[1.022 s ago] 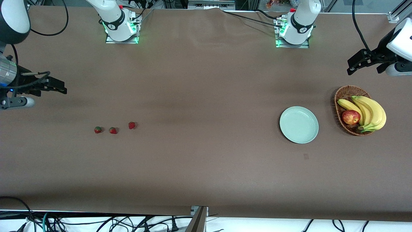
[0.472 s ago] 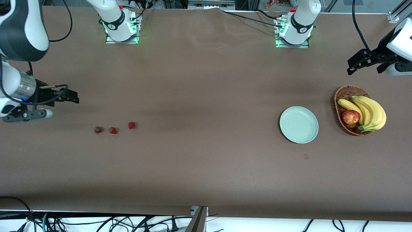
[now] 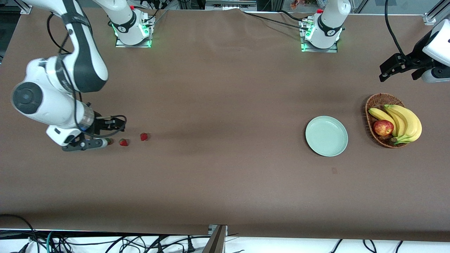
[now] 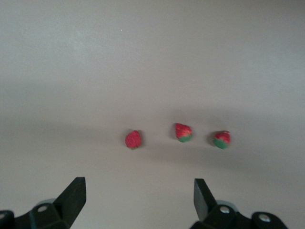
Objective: Collect all strawberries into plate
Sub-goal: 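Reach the right gripper down toward the row of strawberries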
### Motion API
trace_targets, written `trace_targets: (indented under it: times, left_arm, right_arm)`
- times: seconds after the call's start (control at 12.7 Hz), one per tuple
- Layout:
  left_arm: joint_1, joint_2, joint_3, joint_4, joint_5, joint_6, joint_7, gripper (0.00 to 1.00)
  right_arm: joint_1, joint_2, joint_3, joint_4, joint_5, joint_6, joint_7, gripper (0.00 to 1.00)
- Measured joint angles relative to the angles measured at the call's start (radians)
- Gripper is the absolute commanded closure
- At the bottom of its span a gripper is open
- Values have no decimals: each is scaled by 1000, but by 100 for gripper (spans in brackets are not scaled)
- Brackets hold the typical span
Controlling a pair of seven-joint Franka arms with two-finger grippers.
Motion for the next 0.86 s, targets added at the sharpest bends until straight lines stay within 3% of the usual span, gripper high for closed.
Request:
trace_targets:
  times: [0.86]
  left_arm:
    - [0, 0, -1, 4, 0, 0, 0, 0]
  right_arm:
    - [27, 116, 0, -189, 0, 373, 67, 0]
